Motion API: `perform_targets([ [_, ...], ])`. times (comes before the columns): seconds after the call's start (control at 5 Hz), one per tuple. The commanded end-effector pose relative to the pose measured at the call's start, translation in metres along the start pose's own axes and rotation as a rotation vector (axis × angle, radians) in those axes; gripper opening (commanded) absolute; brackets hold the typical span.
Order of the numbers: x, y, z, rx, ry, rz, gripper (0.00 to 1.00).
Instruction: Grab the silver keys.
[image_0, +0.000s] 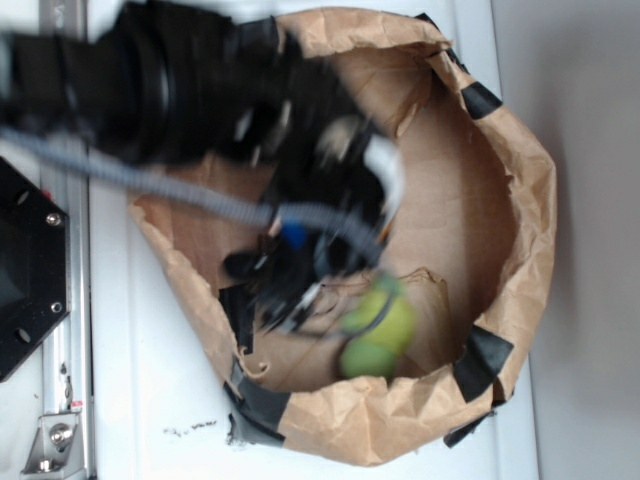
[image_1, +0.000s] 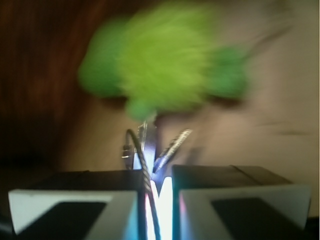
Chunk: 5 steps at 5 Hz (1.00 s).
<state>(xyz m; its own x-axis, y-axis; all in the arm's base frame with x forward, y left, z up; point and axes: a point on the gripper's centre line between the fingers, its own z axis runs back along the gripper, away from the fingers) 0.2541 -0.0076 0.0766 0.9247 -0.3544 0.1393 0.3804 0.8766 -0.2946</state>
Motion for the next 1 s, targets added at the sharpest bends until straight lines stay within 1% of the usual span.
perform_targets([
  [0.0, 0.007, 0.028, 0.096, 0.119, -0.266, 0.282, 0.00],
  [0.2, 0.007, 0.018, 0.093, 0.120, -0.248, 0.240, 0.00],
  [0.4, 0.006, 0.003, 0.074, 0.202, -0.176, 0.227, 0.00],
  [0.6, 0.000, -0.012, 0.057, 0.284, -0.164, 0.186, 0.00],
  [0.8, -0.004, -0.021, 0.041, 0.337, -0.166, 0.130, 0.00],
])
